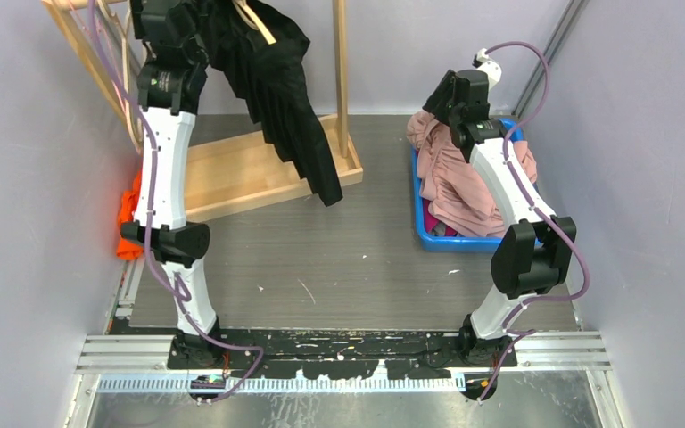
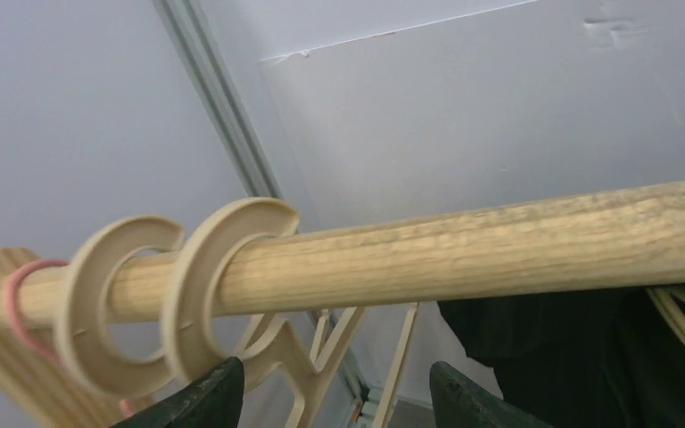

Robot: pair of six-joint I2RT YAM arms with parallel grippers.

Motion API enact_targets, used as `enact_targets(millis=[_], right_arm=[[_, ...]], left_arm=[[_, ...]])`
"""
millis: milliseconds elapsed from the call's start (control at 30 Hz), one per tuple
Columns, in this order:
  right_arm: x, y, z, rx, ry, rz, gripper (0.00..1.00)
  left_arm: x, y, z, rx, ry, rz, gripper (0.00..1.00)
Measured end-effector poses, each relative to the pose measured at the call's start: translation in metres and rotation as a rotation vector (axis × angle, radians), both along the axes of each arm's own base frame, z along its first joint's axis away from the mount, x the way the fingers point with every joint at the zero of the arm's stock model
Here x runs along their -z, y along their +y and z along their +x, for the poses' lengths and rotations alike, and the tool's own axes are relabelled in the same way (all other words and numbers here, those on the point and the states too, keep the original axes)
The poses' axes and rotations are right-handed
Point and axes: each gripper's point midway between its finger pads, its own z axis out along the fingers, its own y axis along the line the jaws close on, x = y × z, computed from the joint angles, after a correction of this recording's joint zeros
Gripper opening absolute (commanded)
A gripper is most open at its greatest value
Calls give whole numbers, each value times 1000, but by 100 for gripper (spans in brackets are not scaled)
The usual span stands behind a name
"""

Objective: Remove the skirt from the hanger
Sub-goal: Place the hanger at the clothesline.

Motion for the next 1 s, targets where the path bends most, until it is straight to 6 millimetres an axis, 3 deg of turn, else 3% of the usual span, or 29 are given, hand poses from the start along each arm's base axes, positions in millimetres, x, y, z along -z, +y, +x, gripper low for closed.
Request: enact_targets(millis=[133, 300, 400, 467, 567, 767, 867, 1000], right_arm=[[1, 2, 0, -9, 2, 10, 62], [4, 5, -1, -17, 8, 23, 62], [5, 6, -1, -19, 8, 28, 62], [7, 6, -1, -21, 10, 31, 62], [9, 8, 0, -26, 11, 35, 62], [16, 11, 4, -40, 22, 39, 61], [23, 13, 5, -49, 36, 40, 61], [25, 15, 6, -59, 41, 43, 61]], left_arm=[[-9, 5, -21, -11, -2, -7, 80], [-5, 3, -34, -14, 34, -6, 84], [8, -7, -38, 6, 88, 3, 87], [21, -18, -43, 31, 140, 5, 97], [38, -35, -53, 83, 213, -6, 99], [60, -58, -99, 228, 295, -118, 99], [53, -63, -122, 282, 273, -190, 99], [40, -71, -137, 343, 221, -270, 99]])
